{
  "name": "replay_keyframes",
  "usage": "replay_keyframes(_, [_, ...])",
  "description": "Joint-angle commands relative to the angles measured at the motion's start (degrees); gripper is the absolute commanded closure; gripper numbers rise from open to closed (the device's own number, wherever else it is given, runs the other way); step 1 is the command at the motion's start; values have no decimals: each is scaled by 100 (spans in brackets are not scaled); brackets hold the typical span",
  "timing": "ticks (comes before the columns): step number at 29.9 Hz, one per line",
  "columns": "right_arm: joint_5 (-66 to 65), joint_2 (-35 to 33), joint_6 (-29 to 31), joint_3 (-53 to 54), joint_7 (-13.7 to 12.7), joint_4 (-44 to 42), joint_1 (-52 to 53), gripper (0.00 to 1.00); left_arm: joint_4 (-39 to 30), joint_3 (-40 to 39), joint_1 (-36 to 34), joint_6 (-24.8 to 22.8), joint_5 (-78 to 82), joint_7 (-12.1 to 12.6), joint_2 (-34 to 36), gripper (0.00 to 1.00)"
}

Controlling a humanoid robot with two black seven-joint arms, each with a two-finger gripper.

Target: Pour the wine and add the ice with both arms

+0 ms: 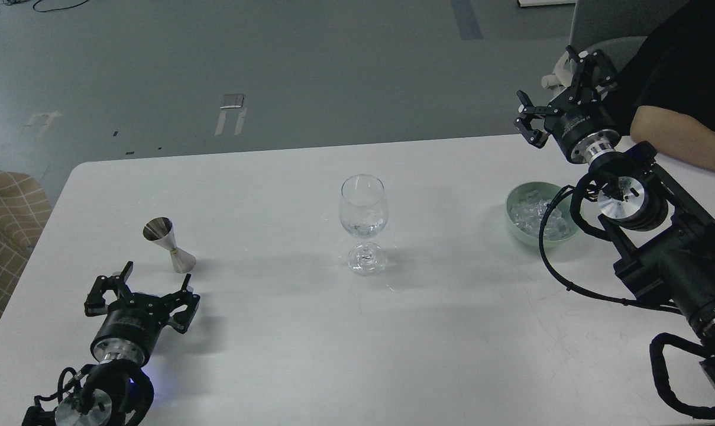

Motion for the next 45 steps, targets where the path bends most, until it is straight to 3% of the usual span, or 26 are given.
replay_keyframes(1, [-2, -52, -8, 0, -1, -4, 0, 0, 40, -367, 42, -276, -1, -9, 0, 2])
replay_keyframes(6, [-2, -88, 1, -9, -1, -4, -9, 0, 49, -694, 173, -725, -10, 9, 465, 2])
replay_keyframes(12, [-2, -70, 18, -18, -1, -4, -9, 0, 198, -1063, -151, -778, -185, 17, 1124, 2])
replay_keyframes(18, [-11, -53, 18, -35, -1, -12, -17, 0, 199, -1107, -449, -813, -396, 298, 1599, 4])
replay_keyframes(24, [-11, -70, 18, -35, -1, -12, 35, 0, 207, -1037, -836, -717, -432, 254, 2064, 5])
replay_keyframes(28, [-11, -105, 27, -53, 8, -13, 71, 0, 426, -861, -1188, -945, -405, 246, 2443, 5])
replay_keyframes(35, [-99, -202, 80, -114, 17, -12, 18, 0, 1542, 605, -2664, -1147, 68, 220, 3234, 3])
replay_keyframes(42, [-705, -492, 203, -544, 78, -4, 115, 0, 3359, 1318, -4341, -2437, 948, 26, 3270, 3])
replay_keyframes(45, [-1003, -615, 229, -782, 87, 5, 141, 0, 4203, 1686, -4922, -2506, 940, -105, 3243, 2])
